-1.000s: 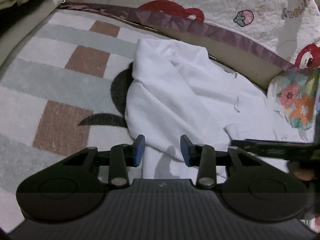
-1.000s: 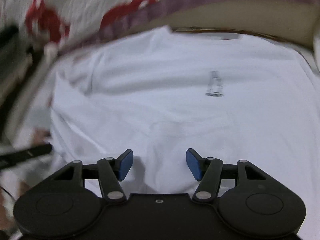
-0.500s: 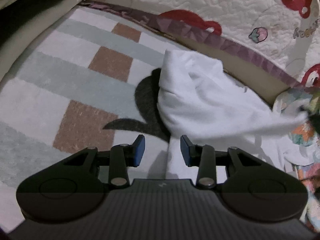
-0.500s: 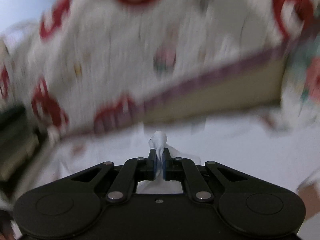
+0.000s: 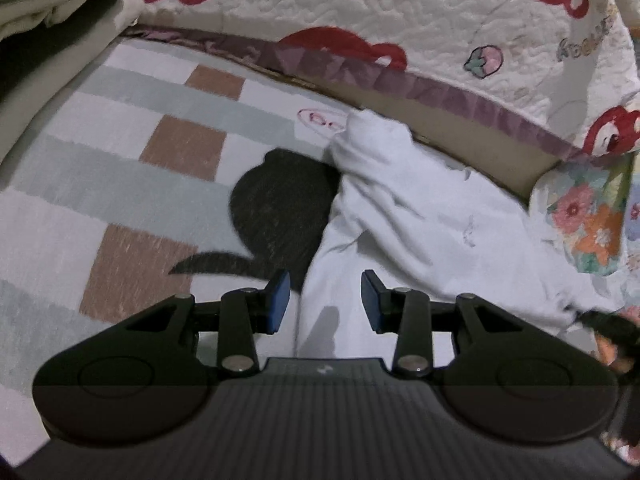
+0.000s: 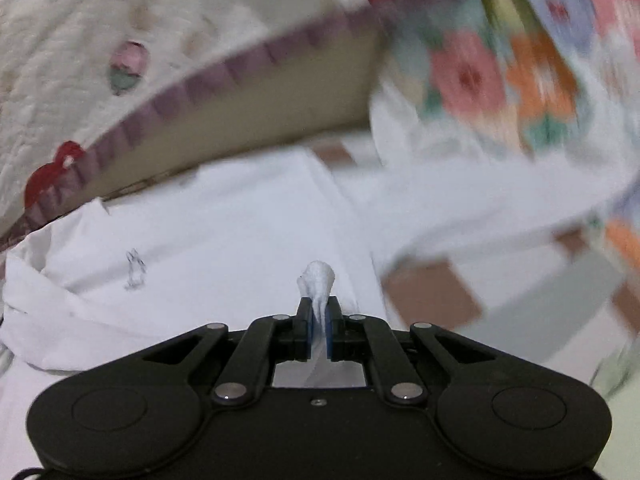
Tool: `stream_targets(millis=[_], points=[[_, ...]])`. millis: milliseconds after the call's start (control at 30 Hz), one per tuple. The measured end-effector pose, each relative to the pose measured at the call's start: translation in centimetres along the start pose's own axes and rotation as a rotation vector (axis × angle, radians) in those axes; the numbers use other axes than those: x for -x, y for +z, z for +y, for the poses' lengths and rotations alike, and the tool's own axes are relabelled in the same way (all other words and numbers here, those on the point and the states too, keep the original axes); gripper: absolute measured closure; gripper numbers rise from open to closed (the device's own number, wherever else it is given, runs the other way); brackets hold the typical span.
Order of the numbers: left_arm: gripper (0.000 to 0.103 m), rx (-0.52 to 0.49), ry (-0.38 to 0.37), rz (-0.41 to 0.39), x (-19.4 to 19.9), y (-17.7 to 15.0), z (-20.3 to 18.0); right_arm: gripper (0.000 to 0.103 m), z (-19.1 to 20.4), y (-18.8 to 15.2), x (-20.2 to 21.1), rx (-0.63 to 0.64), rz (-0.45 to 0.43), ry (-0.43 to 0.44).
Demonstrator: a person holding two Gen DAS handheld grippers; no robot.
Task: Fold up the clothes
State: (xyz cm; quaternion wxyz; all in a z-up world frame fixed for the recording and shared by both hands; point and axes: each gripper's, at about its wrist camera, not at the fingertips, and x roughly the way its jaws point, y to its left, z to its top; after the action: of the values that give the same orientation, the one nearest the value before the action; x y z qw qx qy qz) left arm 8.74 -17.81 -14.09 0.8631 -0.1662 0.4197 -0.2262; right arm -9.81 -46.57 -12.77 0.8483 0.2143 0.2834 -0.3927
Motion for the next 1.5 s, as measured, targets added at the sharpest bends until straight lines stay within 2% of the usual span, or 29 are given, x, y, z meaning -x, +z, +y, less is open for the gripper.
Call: stream_targets(millis=[67, 267, 333, 433, 533, 567, 600, 633, 733, 800, 867, 933, 1000, 1100, 1233, 1267, 1333, 1433, 1500], points=[[0.065, 0.007, -0.024, -0.001, -0.5, 1.4, -0.2, 0.093, -0.9, -0.5, -0.5, -0.035, 0.017, 0.02], [0.061, -0.083, -0.022, 0.018, -5.6, 8.0, -3.4, 0.093, -3.4, -1.9, -1.8, -0.134, 0.065, 0.086], [0.059, -0.06, -0.012, 0.035, -8.1, 10.0, -3.8, 0.093, -3.5, -1.4, -2.1, -0.132, 0.062, 0.132], [0.058, -0.102, 0.056, 0.056, -11.1, 11.8, -4.9, 0.093, -3.7, -0.7, -2.7, -0.121, 0.056, 0.201], [0.059, -0.129, 0.065, 0.079, -13.6, 12.7, -5.1, 0.093, -3.3, 0.2, -2.9, -0.044, 0.036, 0.28], [0.071, -0.134, 0.056, 0.097, -14.4, 12.9, -5.0, 0.093, -3.1, 0.5, -3.0, -0.028, 0.028, 0.301], [0.091, -0.157, 0.033, 0.126, -15.1, 12.8, -5.1, 0.093, -3.0, 0.9, -3.0, -0.011, 0.02, 0.322], [0.1, -0.183, 0.016, 0.147, -15.7, 12.8, -5.2, 0.093, -2.8, 1.3, -3.1, 0.004, 0.012, 0.341], [0.1, -0.323, 0.041, 0.073, -14.9, 13.0, -6.6, 0.093, -2.1, 2.6, -3.4, 0.035, -0.008, 0.382], [0.101, -0.36, 0.07, -0.003, -13.6, 14.2, -6.8, 0.094, -1.2, 4.2, -3.0, 0.058, -0.053, 0.423], [0.101, -0.337, 0.09, -0.051, -12.6, 16.3, -6.3, 0.095, -0.2, 6.2, -2.1, 0.077, -0.121, 0.477], [0.101, -0.288, 0.103, -0.062, -12.4, 18.2, -5.1, 0.095, 0.4, 8.5, -0.5, 0.073, -0.231, 0.56], [0.101, -0.241, 0.103, -0.046, -13.1, 19.5, -3.8, 0.096, 0.9, 10.4, 0.3, 0.075, -0.319, 0.6], [0.101, -0.225, 0.141, -0.011, -14.9, 19.6, -2.7, 0.096, 1.2, 11.9, -1.9, 0.094, -0.306, 0.52], [0.1, -0.202, 0.188, 0.041, -17.6, 18.6, -1.3, 0.096, -0.8, 10.1, -8.9, 0.032, -0.078, 0.297], [0.1, -0.21, 0.196, 0.052, -18.0, 18.2, -1.2, 0.096, -1.4, 9.4, -10.2, 0.015, -0.033, 0.266], [0.1, -0.242, 0.217, 0.066, -18.5, 17.7, -1.4, 0.097, -2.2, 8.0, -11.9, -0.007, 0.039, 0.239], [0.1, -0.282, 0.24, 0.063, -18.9, 17.5, -1.8, 0.097, -2.2, 7.4, -12.0, -0.017, 0.077, 0.237], [0.099, -0.246, 0.247, 0.059, -18.8, 17.7, -1.5, 0.097, -2.3, 7.4, -12.3, -0.009, 0.111, 0.239]])
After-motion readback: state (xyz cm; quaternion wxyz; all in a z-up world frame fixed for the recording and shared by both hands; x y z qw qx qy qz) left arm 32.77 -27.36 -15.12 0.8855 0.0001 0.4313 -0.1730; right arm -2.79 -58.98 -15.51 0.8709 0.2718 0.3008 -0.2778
